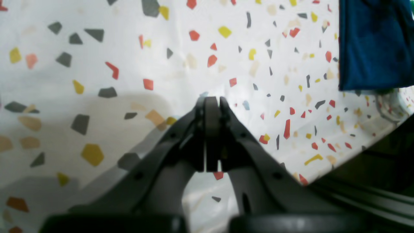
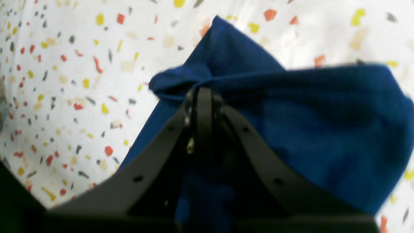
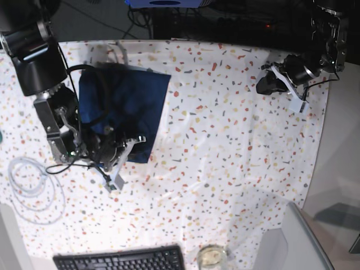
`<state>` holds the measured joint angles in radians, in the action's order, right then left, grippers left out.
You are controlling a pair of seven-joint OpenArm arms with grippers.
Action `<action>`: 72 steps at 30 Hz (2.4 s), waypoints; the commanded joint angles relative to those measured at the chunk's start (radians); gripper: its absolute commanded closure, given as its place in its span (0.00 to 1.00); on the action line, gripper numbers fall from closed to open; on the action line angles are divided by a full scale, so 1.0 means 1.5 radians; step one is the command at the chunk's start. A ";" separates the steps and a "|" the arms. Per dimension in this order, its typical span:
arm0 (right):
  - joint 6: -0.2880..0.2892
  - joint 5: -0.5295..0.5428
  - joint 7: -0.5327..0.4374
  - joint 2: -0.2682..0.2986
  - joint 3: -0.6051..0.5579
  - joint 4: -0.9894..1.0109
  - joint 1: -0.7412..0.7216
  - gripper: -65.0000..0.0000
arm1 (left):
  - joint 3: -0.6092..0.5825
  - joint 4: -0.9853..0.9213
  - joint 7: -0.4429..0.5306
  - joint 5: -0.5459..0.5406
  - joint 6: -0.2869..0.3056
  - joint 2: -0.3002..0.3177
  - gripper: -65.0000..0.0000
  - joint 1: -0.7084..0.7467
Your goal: Layout the t-shirt on the table in an organized manner, then fold the t-shirt properly
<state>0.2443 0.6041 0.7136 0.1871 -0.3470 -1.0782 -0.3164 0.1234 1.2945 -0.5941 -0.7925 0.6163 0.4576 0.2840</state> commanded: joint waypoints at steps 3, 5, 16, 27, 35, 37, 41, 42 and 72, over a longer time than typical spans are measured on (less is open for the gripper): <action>0.007 0.004 -0.077 -0.005 0.004 0.089 -0.072 1.00 | 0.001 0.011 0.010 -0.010 0.006 0.007 1.00 -0.002; 0.010 0.004 -0.135 0.000 0.004 0.121 -0.087 1.00 | 0.001 0.012 0.010 -0.010 0.006 0.007 1.00 -0.001; -0.053 0.006 -0.037 0.142 0.116 -0.302 0.185 1.00 | -0.007 0.060 0.010 -0.010 0.007 0.003 1.00 0.009; -0.061 0.005 -0.072 0.095 0.239 -0.403 0.434 1.00 | -0.307 0.153 0.013 0.164 -0.034 -0.157 1.00 -0.087; -0.061 0.005 -0.080 0.095 0.243 -0.344 0.444 1.00 | -0.356 -0.073 0.015 0.346 -0.034 -0.312 1.00 -0.150; -0.060 0.005 -0.080 0.095 0.243 -0.323 0.444 1.00 | -0.352 -0.117 0.016 0.392 -0.034 -0.321 1.00 -0.157; -0.060 0.005 -0.093 0.098 0.244 -0.297 0.442 1.00 | -0.350 -0.110 0.016 0.413 -0.034 -0.314 1.00 -0.155; -0.060 0.005 -0.104 0.099 0.245 -0.300 0.445 1.00 | -0.350 -0.092 0.016 0.413 -0.034 -0.304 1.00 -0.152; -0.058 0.004 -0.114 0.147 0.413 -0.584 0.790 1.00 | -0.289 0.283 0.016 0.509 -0.034 -0.080 1.00 0.202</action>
<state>0.1555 0.6010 0.5644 0.3962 0.2646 -1.9392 0.8661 -0.3111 1.7054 -0.5873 -0.0219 0.5602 0.3336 0.5804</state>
